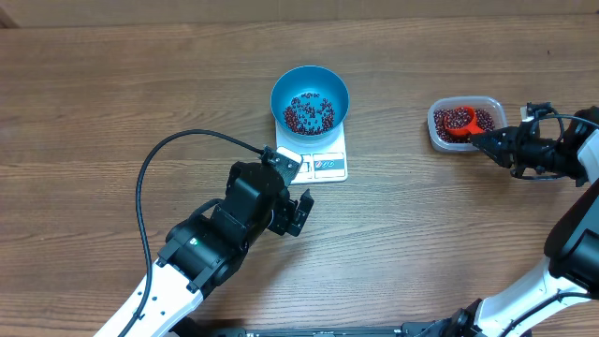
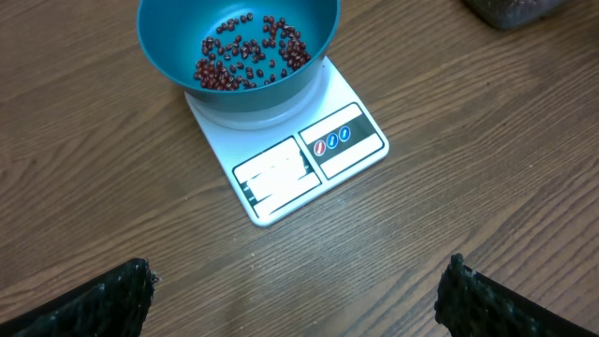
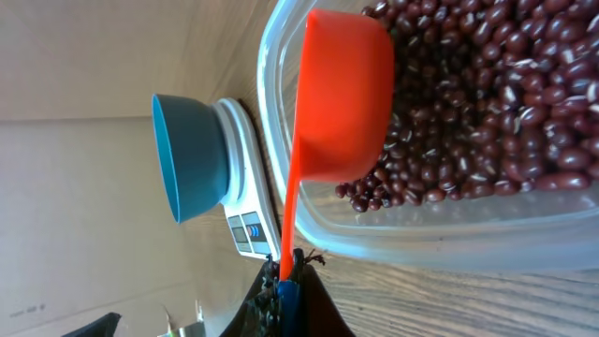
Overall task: Scoop item into bowl and weigh 150g on scale
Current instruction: 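Drag the scoop through the beans to fill it, then lift the filled scoop out of the tub toward the bowl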
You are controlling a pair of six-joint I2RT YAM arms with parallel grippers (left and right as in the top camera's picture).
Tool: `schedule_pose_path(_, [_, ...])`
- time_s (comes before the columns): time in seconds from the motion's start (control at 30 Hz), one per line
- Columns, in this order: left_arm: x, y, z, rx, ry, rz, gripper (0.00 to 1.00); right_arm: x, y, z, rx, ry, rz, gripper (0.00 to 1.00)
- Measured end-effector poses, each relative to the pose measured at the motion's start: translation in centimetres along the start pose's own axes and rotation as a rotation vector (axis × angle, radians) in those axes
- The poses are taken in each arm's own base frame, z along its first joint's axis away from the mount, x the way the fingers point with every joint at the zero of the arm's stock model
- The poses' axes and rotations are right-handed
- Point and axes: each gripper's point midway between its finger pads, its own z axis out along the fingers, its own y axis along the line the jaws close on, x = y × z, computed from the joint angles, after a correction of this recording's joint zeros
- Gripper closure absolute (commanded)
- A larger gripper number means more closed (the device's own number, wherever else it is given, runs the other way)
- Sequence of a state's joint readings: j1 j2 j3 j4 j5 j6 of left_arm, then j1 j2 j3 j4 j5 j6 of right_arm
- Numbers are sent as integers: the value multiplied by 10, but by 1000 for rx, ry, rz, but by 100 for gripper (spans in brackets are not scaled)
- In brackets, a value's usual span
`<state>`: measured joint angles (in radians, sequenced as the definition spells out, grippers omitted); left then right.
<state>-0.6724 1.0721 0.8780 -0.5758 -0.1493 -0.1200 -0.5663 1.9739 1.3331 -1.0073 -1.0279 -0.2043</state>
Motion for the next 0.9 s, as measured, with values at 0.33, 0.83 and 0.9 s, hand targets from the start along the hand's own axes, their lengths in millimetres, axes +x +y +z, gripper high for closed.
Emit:
schedule_pose_path(0.33, [0, 0, 0, 0, 0, 0, 0, 3, 8, 0, -46, 6, 2, 96])
schedule_pose_path(0.83, [0, 0, 0, 0, 0, 0, 0, 11, 38, -3, -210, 12, -14, 96])
schedule_pose_path(0.9, [0, 0, 0, 0, 0, 0, 1, 13, 46, -3, -248, 16, -15, 96])
